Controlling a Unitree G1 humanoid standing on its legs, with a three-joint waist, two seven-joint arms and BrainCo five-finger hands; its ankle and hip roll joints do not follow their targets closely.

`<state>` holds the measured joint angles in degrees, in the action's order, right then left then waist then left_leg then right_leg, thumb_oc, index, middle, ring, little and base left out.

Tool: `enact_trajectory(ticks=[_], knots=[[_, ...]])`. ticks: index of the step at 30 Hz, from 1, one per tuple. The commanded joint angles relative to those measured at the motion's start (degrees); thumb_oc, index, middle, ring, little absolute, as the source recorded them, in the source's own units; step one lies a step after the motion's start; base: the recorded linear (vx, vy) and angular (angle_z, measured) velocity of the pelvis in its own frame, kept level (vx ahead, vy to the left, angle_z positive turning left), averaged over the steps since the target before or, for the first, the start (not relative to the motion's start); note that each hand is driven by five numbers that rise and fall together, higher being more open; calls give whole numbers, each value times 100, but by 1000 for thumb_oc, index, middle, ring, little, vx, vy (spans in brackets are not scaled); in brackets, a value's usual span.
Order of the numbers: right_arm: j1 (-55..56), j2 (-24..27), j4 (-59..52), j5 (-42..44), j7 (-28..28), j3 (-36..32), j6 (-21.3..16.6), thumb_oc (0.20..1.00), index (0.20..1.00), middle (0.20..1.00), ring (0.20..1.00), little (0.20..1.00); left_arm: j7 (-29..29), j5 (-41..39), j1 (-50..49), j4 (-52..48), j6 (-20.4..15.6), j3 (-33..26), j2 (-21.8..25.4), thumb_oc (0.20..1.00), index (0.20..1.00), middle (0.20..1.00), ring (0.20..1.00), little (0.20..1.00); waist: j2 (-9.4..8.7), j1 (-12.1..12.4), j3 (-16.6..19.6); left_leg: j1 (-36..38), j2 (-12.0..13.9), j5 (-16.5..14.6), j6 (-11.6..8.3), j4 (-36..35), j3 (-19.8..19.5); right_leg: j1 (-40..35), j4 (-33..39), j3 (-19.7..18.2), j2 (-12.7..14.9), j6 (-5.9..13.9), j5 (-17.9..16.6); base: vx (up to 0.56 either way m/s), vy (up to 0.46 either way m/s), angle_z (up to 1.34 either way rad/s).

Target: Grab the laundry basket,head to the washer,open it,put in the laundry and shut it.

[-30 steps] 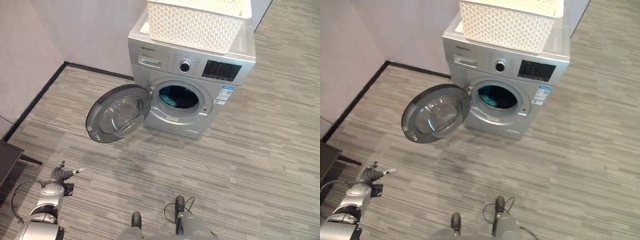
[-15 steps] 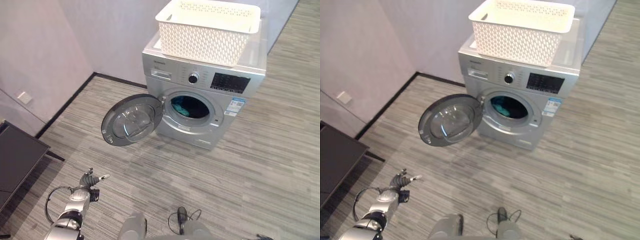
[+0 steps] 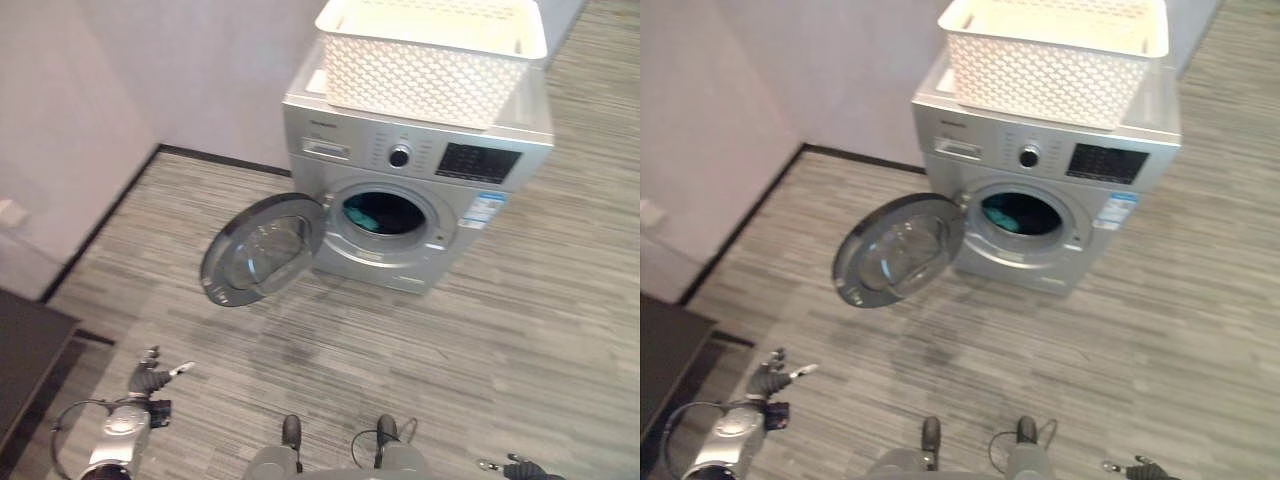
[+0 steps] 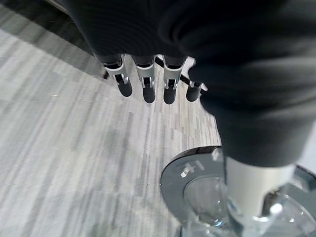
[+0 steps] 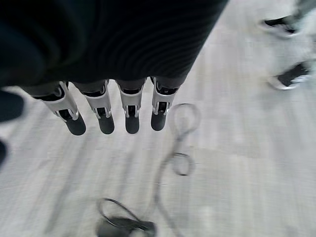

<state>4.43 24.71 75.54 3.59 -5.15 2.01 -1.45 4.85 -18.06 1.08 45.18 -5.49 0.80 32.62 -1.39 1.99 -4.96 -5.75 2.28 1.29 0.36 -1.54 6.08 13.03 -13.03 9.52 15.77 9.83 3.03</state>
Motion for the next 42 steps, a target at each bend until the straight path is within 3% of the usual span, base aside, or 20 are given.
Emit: enact_trajectory(ticks=[1,3,8,12,13,18,22,29,35,42], knots=[[-83,118,143,-66,51,285,-30,1000,1000,1000,1000,1000,95,-105,453,107,-229,-413,441,1000,1000,1000,1000,1000,-272,45,-242,-870,420,136,-373,606,-560,-1034,1047,-177,-31,279,-1055,-112,20,-21],[-179,62,152,-16,65,367,-17,1000,1000,1000,1000,1000,146,-24,876,377,-193,-317,702,1000,1000,1000,1000,1000,-399,48,-335,-1112,425,113,-385,737,-563,-1030,1339,-126,-39,286,-991,-124,23,-6],[-450,-50,45,226,134,707,-50,1000,1000,1000,1000,1000,367,58,2269,1420,-175,90,1538,1000,1000,1000,1000,1000,-716,-105,-600,-1841,460,-65,-389,1298,-566,-625,1710,-196,-64,324,-1226,-141,20,-10],[-526,-51,15,324,128,778,-49,1000,1000,1000,1000,1000,386,-74,2692,1882,-163,188,1728,1000,1000,1000,1000,1000,-822,-196,-711,-2014,481,-136,-383,1466,-534,-434,1751,-257,-68,346,-1390,-101,23,-22],[-585,-92,-47,466,122,858,-72,1000,1000,1000,1000,1000,455,-120,3109,2301,-142,247,1920,1000,1000,1000,1000,1000,-925,-299,-786,-2139,513,-174,-381,1575,-506,-309,1788,-330,-92,357,-1449,-62,27,-21],[-571,-153,-109,688,74,947,-83,1000,1000,1000,1000,1000,513,-226,3874,2858,-112,391,2434,1000,1000,1000,1000,1000,-1104,-480,-918,-2501,572,-275,-398,1917,-488,-23,1803,-403,-118,384,-1498,-58,32,-22],[-534,-185,-161,826,-16,1037,-83,1000,1000,1000,1000,1000,550,-247,4317,3085,-95,553,2766,1000,1000,1000,1000,1000,-1140,-566,-966,-2716,581,-422,-391,2204,-472,115,1803,-457,-121,427,-1568,-12,47,-13],[-532,-298,-298,1045,-50,1106,-113,1000,1000,1000,1000,1000,556,-440,4581,3226,-108,659,2921,1000,1000,1000,1000,1000,-1074,-660,-1006,-3063,504,-604,-337,2543,-446,316,1803,-449,-34,491,-1721,17,59,-5],[-564,-246,-387,1250,23,1038,-170,1000,1000,1000,1000,1000,506,-502,4643,3103,-163,848,2755,1000,1000,1000,1000,1000,-963,-728,-1093,-3372,418,-688,-292,2748,-445,497,1803,-391,32,517,-1831,29,38,1],[-605,-234,-426,1480,83,935,-212,1000,1000,1000,1000,1000,609,-481,4853,2979,-217,1089,2559,1000,1000,1000,1000,1000,-963,-836,-1094,-3597,413,-698,-274,2794,-468,686,1803,-353,31,517,-1922,21,8,3]])
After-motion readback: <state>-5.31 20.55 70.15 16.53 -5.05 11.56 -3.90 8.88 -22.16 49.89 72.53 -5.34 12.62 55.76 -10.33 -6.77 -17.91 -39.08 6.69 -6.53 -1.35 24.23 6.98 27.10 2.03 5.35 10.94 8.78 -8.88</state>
